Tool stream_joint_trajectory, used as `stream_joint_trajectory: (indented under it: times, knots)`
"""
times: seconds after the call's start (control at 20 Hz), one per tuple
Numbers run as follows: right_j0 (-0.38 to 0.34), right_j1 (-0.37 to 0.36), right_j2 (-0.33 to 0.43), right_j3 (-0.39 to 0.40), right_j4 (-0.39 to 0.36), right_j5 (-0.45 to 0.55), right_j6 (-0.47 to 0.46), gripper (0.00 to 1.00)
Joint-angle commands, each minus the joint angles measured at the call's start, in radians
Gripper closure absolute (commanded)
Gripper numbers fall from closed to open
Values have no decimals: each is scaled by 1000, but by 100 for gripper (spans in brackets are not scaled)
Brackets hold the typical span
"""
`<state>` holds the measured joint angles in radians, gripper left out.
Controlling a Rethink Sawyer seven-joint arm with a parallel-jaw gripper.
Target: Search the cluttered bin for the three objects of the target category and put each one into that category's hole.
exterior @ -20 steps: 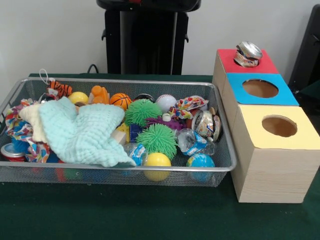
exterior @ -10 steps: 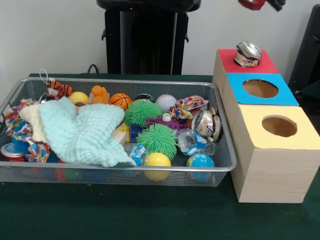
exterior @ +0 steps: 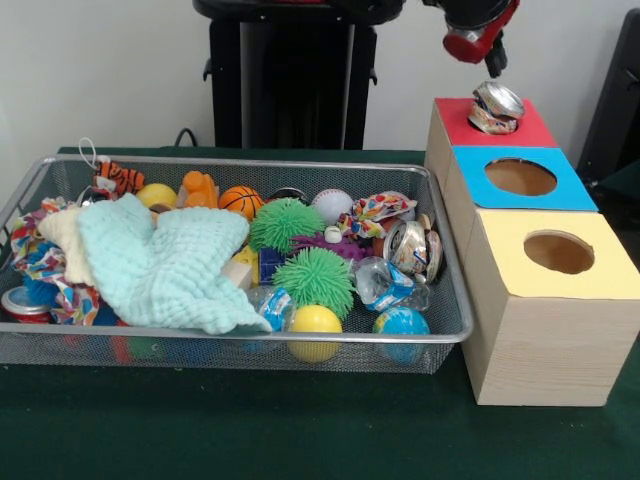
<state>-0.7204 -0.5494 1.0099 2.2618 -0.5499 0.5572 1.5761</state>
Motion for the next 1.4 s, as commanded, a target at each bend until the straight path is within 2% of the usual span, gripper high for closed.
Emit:
stream_joint_trajectory:
  times: [0.05,0.2,0.5,0.65,0.75,0.85,1.05,1.15,1.25,1.4]
  knots:
    - [36,-108,-146,-144,-27,113,61,100]
    - [52,-165,-180,-131,59,202,101,100]
    - [43,-240,-180,-127,126,378,22,100]
    - [27,-262,-165,-129,110,454,-41,100]
    - [25,-275,-179,-130,85,475,-39,100]
    - [17,-263,-183,-126,74,425,-13,100]
    - [-25,-184,-135,-128,3,189,-39,100]
    - [-60,-118,-100,-134,-15,76,-77,100]
    - [-93,-61,-74,-144,-17,16,-111,100]
    - [-151,26,-42,-156,-1,-8,-159,100]
